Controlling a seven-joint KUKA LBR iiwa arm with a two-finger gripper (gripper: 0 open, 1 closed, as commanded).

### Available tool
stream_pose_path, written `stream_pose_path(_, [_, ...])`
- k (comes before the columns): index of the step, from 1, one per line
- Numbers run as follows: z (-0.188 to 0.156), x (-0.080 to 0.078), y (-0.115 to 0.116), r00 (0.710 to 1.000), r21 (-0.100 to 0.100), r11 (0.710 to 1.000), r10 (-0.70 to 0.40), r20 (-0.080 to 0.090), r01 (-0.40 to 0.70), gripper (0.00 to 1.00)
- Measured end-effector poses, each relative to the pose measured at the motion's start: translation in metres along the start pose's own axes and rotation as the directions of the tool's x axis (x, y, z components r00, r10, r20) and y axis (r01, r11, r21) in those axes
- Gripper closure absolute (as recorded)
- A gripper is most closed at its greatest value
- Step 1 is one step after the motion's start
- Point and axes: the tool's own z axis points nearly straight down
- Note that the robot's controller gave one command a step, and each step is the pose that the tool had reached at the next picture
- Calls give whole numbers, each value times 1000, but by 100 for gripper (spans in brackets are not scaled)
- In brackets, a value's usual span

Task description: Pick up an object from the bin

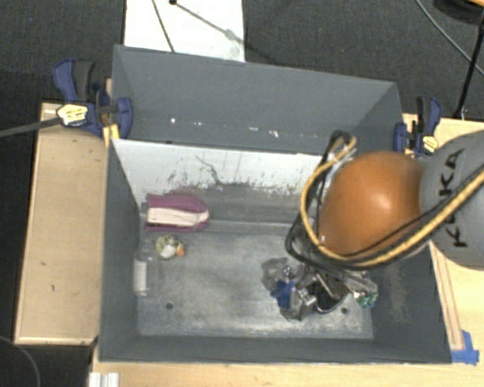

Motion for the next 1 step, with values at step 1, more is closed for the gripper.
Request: stream_pose_path(1, [-73,-6,3,998,1,998,-65,2,65,100])
